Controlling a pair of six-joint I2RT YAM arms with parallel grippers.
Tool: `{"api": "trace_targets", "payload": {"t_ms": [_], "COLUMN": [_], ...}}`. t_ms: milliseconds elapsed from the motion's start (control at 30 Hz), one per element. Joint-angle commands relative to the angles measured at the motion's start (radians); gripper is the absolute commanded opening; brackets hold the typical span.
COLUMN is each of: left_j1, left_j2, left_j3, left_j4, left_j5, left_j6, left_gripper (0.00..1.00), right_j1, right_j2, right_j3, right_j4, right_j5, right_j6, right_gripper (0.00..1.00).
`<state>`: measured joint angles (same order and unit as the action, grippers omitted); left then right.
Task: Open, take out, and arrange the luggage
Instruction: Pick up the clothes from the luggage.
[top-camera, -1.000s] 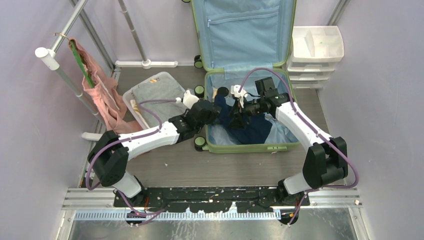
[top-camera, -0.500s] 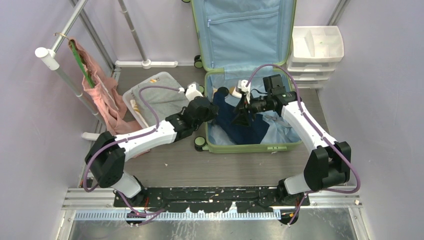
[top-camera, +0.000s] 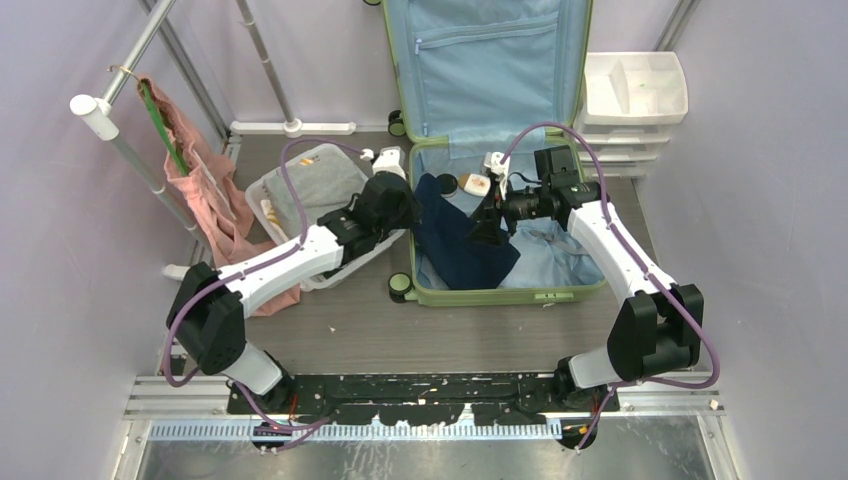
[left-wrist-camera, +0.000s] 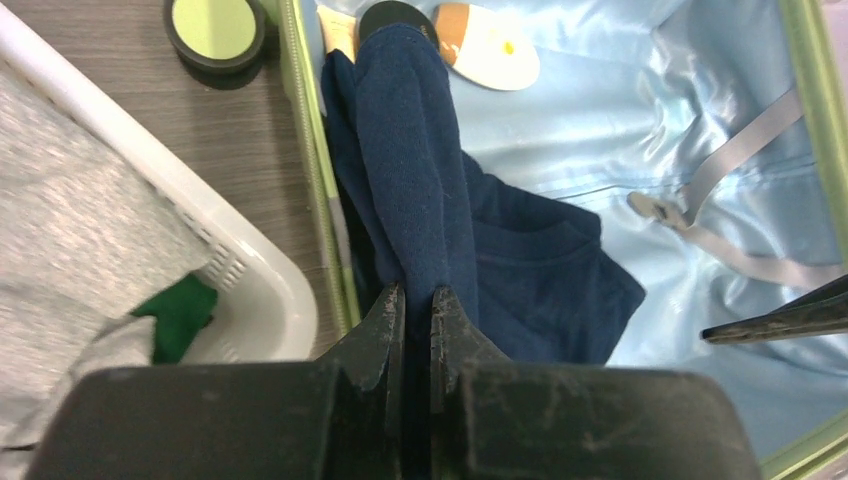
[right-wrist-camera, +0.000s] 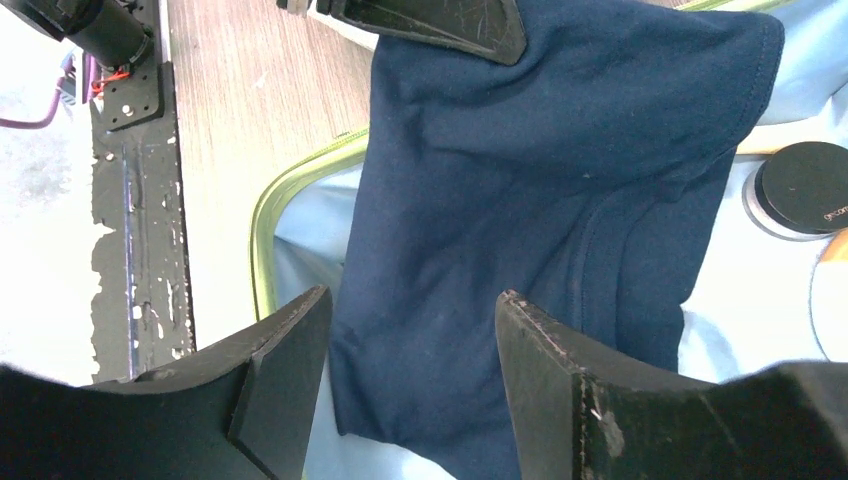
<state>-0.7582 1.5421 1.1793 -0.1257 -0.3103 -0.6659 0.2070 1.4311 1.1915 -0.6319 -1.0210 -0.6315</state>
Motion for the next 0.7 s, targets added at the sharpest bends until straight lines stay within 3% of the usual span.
{"api": "trace_targets", "payload": {"t_ms": [0, 267, 667], "left_j1": [0.042, 0.128, 0.274], "left_j2": [-0.077, -0.112, -0.193], "left_j3": [0.075, 0.14, 0.156], "left_j4": [-0.024, -0.153, -0.244], "left_j5": [0.043, 0.08, 0.102], "left_j6": [0.157, 0.343, 0.458], "left_gripper": [0.0, 0.0, 0.0], "right_j1": [-0.004, -0.003, -0.01], "right_j2": [-0.009, 0.008, 0.021], "right_j3": [0.031, 0.03, 0.029], "right_j4": [0.034, 0.032, 0.026], "right_j5": [-0.033, -0.034, -0.027], "right_j6": [0.013, 0.013, 0.009], "right_gripper": [0.67, 0.66, 0.67]}}
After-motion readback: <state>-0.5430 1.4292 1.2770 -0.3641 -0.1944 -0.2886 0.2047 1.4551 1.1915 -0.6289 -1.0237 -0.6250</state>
